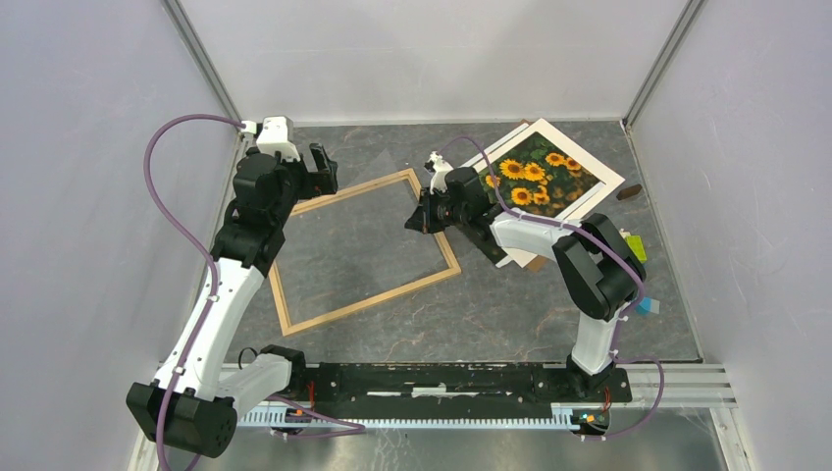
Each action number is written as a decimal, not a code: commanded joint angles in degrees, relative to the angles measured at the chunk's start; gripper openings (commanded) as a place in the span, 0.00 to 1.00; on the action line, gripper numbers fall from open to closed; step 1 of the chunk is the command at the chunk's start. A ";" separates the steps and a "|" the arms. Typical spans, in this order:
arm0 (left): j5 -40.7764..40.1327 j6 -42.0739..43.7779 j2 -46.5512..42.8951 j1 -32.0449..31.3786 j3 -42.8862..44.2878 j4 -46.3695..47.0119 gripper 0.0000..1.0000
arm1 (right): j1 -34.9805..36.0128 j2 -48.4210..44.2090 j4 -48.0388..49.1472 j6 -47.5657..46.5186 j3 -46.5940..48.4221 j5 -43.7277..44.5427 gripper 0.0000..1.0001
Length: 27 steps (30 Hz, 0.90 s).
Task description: Put the photo into the frame
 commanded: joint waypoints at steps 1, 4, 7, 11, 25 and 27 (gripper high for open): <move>-0.46 2.79 -0.72 0.12 0.38 2.27 1.00 | 0.38 -2.27 1.66 -0.93 -0.33 -0.15 0.00; -0.37 2.79 -0.70 0.12 0.38 2.29 1.00 | 0.58 -2.07 2.15 -0.86 -0.21 -0.46 0.00; -0.37 2.79 -0.67 0.08 0.38 2.28 1.00 | 0.60 -1.81 2.96 -0.72 -0.26 -0.99 0.00; -0.30 2.79 -0.68 0.11 0.38 2.31 1.00 | 0.81 -1.21 3.57 -0.74 -0.11 -1.42 0.00; 0.01 2.62 -0.78 0.12 0.38 2.31 1.00 | 0.93 0.52 2.07 -2.68 1.64 -0.55 0.14; 0.13 2.62 -0.84 0.12 0.38 2.27 1.00 | 0.90 0.74 1.59 -3.17 2.04 -0.13 0.17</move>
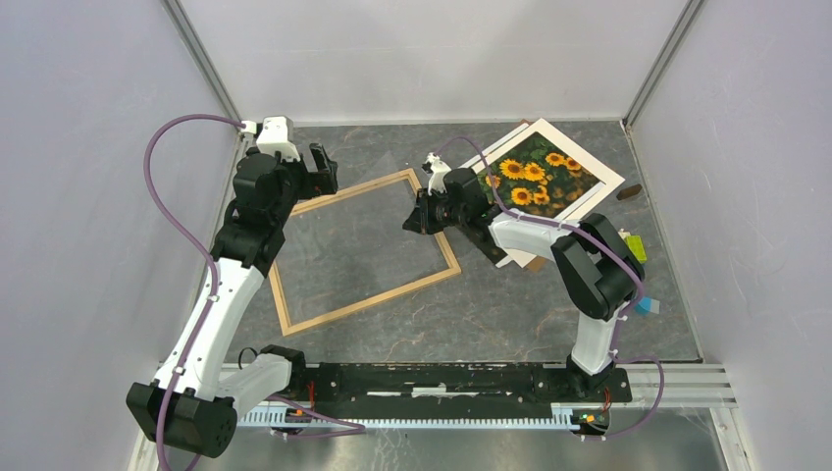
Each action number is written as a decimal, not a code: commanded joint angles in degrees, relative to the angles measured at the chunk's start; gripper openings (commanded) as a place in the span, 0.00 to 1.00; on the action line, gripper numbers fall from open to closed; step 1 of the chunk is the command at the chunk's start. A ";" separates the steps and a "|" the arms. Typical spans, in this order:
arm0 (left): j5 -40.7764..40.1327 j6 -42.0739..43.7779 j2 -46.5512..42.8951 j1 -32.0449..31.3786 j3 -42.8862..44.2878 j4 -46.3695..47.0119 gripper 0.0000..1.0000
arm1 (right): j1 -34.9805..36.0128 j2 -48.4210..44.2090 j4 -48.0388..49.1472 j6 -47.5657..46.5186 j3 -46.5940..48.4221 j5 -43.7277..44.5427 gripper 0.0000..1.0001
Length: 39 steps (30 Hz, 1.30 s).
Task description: Put the photo into the frame
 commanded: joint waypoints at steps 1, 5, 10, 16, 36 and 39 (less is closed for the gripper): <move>0.07 2.62 -0.84 0.09 0.38 2.33 1.00 | 0.41 0.69 0.68 -2.13 2.23 0.42 0.18; 0.13 2.53 -1.26 0.13 0.20 2.26 1.00 | 0.52 1.19 0.10 -2.49 2.99 1.08 0.20; 0.12 2.53 -1.24 0.13 0.20 2.28 1.00 | 0.49 1.82 -1.09 -3.61 3.88 1.59 0.27; -0.11 2.60 -1.19 0.12 0.21 2.29 1.00 | 0.51 1.99 -2.08 -5.17 4.74 2.28 0.36; 0.14 2.53 -1.73 0.09 0.03 2.26 1.00 | 0.46 1.62 -7.33 -10.77 6.92 7.79 0.61; 0.12 2.53 -1.89 0.13 0.03 2.28 1.00 | 0.42 2.47 -7.55 -11.92 7.74 8.91 0.62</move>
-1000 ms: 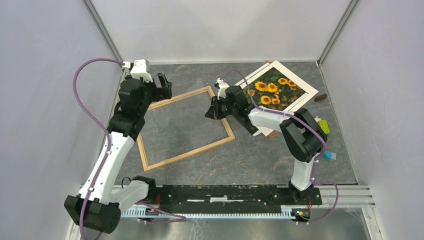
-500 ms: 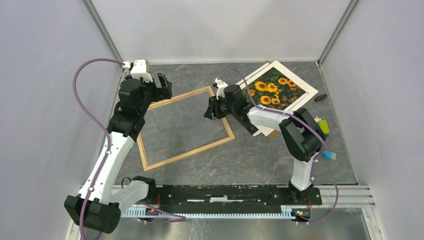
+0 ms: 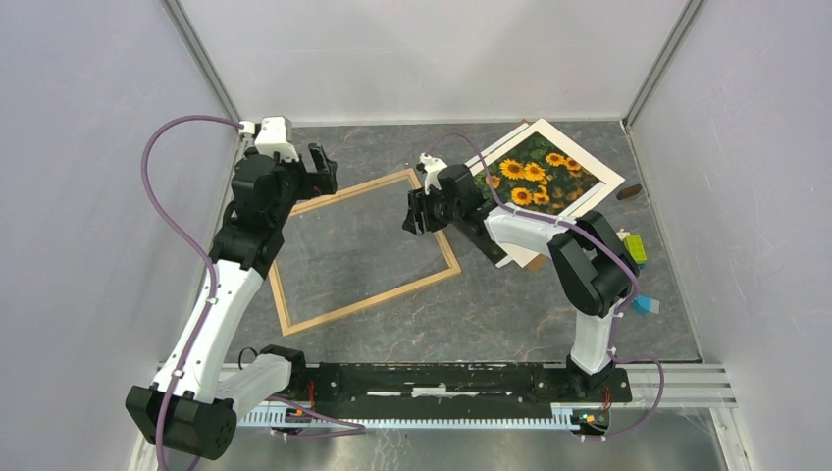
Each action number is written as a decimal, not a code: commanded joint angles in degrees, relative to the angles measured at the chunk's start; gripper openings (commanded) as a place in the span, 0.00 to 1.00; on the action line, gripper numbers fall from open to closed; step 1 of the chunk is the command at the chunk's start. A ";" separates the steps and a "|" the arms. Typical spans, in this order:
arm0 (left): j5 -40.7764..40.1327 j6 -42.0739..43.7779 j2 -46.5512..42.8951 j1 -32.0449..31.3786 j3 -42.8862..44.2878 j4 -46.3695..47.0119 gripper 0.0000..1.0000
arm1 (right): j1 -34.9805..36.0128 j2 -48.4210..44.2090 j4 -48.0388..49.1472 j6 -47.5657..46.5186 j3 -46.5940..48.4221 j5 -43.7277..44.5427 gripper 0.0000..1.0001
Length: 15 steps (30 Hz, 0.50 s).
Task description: Put the photo into the frame
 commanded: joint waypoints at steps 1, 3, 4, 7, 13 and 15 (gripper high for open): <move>0.10 2.53 -1.39 0.12 0.03 2.27 1.00 | 0.10 0.96 0.24 -2.88 3.98 2.54 0.62; 0.06 2.49 -1.48 0.12 0.03 2.31 1.00 | -0.04 1.84 0.21 -3.15 4.57 2.64 0.62; 0.11 2.52 -1.45 0.08 -0.01 2.33 1.00 | -0.13 2.34 0.46 -3.25 4.74 2.64 0.62; 0.09 2.51 -1.56 0.12 -0.02 2.30 1.00 | -0.14 3.78 0.68 -3.47 5.65 2.65 0.62; 0.18 2.53 -1.71 0.12 -0.06 2.29 1.00 | -0.16 5.13 0.08 -4.28 6.82 4.01 0.62; 0.18 2.53 -1.84 0.08 -0.06 2.30 1.00 | -0.41 5.05 -0.04 -4.66 6.89 4.37 0.63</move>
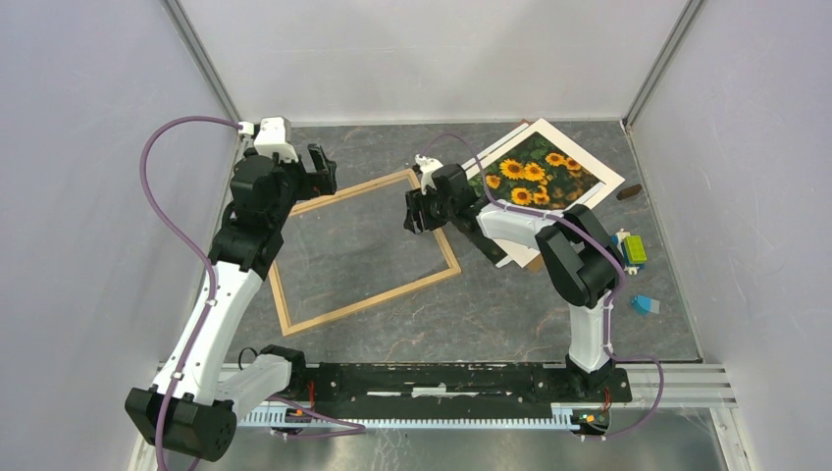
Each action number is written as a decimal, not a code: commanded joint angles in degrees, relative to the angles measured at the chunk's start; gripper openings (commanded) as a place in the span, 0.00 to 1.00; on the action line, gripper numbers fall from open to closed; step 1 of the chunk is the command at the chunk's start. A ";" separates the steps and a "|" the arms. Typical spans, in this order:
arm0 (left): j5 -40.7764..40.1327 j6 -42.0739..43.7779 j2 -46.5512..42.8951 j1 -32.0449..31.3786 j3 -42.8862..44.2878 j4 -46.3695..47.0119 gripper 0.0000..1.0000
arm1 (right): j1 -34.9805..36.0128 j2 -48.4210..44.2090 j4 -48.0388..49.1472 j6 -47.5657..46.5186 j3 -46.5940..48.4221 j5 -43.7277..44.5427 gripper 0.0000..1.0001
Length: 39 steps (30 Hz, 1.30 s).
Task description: Put the photo into the frame
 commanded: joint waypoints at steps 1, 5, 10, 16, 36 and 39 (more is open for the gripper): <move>0.22 2.53 -1.31 0.10 -0.04 2.31 1.00 | -0.31 0.00 1.19 -2.06 2.89 1.35 0.64; 0.27 2.40 -1.28 0.12 -0.04 2.26 1.00 | -0.79 0.76 0.79 -3.41 3.69 2.30 0.65; 0.40 2.27 -1.38 0.12 -0.04 2.27 1.00 | -1.05 2.32 -2.43 -6.61 7.48 6.51 0.72; 1.05 1.75 -1.56 0.12 -0.04 2.29 1.00 | -4.12 -0.09 -7.52 -10.07 8.72 12.49 0.80; 7.14 -11.75 6.17 -2.01 2.42 -8.36 1.00 | -7.01 -5.60 5.06 -2.96 -5.83 -1.02 0.74; 13.05 -18.22 5.25 -2.20 -3.75 -6.16 1.00 | -9.10 -8.74 4.74 -2.96 -8.79 -0.53 0.75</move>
